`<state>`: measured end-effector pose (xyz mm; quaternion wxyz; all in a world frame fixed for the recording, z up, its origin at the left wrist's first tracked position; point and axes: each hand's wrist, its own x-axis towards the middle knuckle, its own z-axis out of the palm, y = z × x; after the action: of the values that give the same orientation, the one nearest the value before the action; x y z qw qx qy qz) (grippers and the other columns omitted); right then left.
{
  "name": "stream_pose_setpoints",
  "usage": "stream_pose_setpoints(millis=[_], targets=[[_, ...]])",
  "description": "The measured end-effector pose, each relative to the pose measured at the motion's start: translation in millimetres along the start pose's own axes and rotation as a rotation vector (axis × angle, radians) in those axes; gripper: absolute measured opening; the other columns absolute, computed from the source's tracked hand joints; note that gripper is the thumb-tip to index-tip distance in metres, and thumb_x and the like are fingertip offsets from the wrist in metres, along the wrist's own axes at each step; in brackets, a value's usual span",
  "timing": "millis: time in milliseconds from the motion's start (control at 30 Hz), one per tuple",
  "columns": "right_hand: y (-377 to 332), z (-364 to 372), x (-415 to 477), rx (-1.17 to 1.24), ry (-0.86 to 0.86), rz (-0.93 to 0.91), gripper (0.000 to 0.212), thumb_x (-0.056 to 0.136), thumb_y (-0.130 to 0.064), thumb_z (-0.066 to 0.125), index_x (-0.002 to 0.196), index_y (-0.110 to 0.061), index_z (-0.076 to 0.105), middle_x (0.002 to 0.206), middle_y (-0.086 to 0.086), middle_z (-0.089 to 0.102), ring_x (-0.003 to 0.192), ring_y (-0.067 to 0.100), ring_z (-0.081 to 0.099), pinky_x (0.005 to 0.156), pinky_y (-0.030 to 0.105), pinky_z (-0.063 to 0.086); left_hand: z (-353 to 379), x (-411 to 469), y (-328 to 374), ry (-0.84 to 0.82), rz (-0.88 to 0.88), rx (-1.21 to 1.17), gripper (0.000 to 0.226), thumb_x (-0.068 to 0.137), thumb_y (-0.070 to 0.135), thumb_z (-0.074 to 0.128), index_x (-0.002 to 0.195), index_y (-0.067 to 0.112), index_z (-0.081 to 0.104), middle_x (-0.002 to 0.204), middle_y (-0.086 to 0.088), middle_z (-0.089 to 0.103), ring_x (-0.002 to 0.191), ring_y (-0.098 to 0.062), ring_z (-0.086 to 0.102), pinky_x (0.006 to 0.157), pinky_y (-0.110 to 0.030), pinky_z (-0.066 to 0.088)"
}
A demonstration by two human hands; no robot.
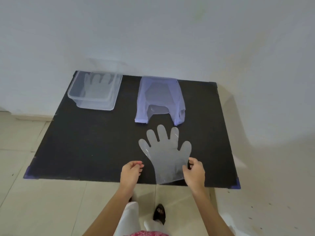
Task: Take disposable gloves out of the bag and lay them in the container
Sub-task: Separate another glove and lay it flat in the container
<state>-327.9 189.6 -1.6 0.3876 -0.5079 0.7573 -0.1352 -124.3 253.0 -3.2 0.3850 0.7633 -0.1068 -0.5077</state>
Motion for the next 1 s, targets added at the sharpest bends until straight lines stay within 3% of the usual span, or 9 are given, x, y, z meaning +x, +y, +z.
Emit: stream_pose_setpoints(millis=[67, 233, 333, 433, 500, 633, 733, 900, 1000], targets=[[12, 1, 3, 0.003, 0.001, 0.052, 0.044, 0.089, -0.018, 0.065, 0.13, -0.011, 0.053, 0.128, 0.01, 0.053, 0.106, 0.024, 0.059, 0.091, 0.036, 0.051, 18, -2, -15, -0.01, -0.09, -0.009, 0.024, 0.093, 0.006, 0.048, 0.109, 0.003, 0.065, 0.104, -0.012, 0.068, 0.1, -0.026, 0.063, 0.094, -0.039, 0.051], [21, 2, 13, 0.131, -0.006, 0.139, 0.042, 0.086, -0.018, 0.07, 0.124, -0.008, 0.055, 0.115, 0.01, 0.062, 0.087, 0.017, 0.053, 0.074, 0.027, 0.043, 58, -10, -30, 0.033, -0.17, -0.08, 0.043, 0.088, 0.004, 0.054, 0.131, 0.0, 0.047, 0.12, -0.02, 0.06, 0.112, -0.032, 0.058, 0.102, -0.047, 0.046], [21, 4, 17, 0.183, -0.023, 0.173, 0.035, 0.084, -0.018, 0.072, 0.115, -0.009, 0.058, 0.094, 0.004, 0.065, 0.081, 0.017, 0.057, 0.067, 0.025, 0.043, 75, -11, -28, 0.046, -0.222, -0.1, 0.035, 0.087, 0.006, 0.059, 0.12, -0.003, 0.053, 0.109, -0.022, 0.065, 0.103, -0.032, 0.063, 0.095, -0.044, 0.051], [20, 5, 18, 0.184, -0.029, 0.198, 0.02, 0.082, -0.02, 0.073, 0.099, -0.013, 0.064, 0.087, 0.001, 0.065, 0.077, 0.016, 0.059, 0.065, 0.025, 0.043, 85, -15, -20, 0.048, -0.217, -0.058, 0.011, 0.087, 0.013, 0.064, 0.088, 0.002, 0.067, 0.092, -0.015, 0.066, 0.086, -0.027, 0.061, 0.087, -0.04, 0.051], [20, 5, 19, 0.203, -0.028, 0.209, 0.007, 0.083, -0.019, 0.072, 0.084, -0.015, 0.066, 0.082, -0.002, 0.067, 0.072, 0.012, 0.059, 0.067, 0.027, 0.044, 88, -15, -17, 0.058, -0.218, -0.028, 0.013, 0.087, 0.015, 0.065, 0.09, 0.003, 0.069, 0.093, -0.011, 0.066, 0.093, -0.029, 0.062, 0.09, -0.04, 0.05], [20, 2, 17, 0.21, -0.006, 0.176, 0.013, 0.081, -0.02, 0.072, 0.069, -0.021, 0.068, 0.072, -0.009, 0.067, 0.076, 0.012, 0.064, 0.072, 0.031, 0.051, 86, -18, -12, 0.067, -0.216, -0.028, 0.011, 0.087, 0.012, 0.063, 0.091, 0.004, 0.07, 0.094, -0.011, 0.069, 0.092, -0.027, 0.062, 0.088, -0.04, 0.052], [17, -3, 19, 0.315, -0.082, 0.207, 0.008, 0.081, -0.023, 0.071, 0.081, -0.015, 0.07, 0.083, 0.0, 0.07, 0.081, 0.015, 0.063, 0.07, 0.032, 0.05, 77, -22, -6, 0.081, -0.182, -0.055, 0.013, 0.086, 0.011, 0.06, 0.089, 0.0, 0.066, 0.088, -0.011, 0.066, 0.082, -0.023, 0.058, 0.079, -0.038, 0.049], [-9, -7, 23, 0.566, -0.117, 0.308, 0.034, 0.08, -0.012, 0.075, 0.107, -0.016, 0.056, 0.091, 0.001, 0.064, 0.081, 0.014, 0.065, 0.085, 0.034, 0.056, 60, -24, 6, 0.103, -0.197, -0.182, 0.007, 0.08, 0.009, 0.062, 0.075, 0.005, 0.06, 0.073, -0.009, 0.063, 0.074, -0.02, 0.057, 0.079, -0.033, 0.046], [-25, -6, 22, 0.611, -0.169, 0.263, 0.04, 0.08, 0.001, 0.072, 0.109, -0.02, 0.053, 0.09, -0.002, 0.059, 0.077, 0.015, 0.068, 0.083, 0.035, 0.06, 50, -23, 11, 0.145, -0.2, -0.237, 0.018, 0.08, 0.011, 0.066, 0.095, 0.001, 0.062, 0.087, -0.01, 0.067, 0.083, -0.02, 0.062, 0.074, -0.03, 0.046]])
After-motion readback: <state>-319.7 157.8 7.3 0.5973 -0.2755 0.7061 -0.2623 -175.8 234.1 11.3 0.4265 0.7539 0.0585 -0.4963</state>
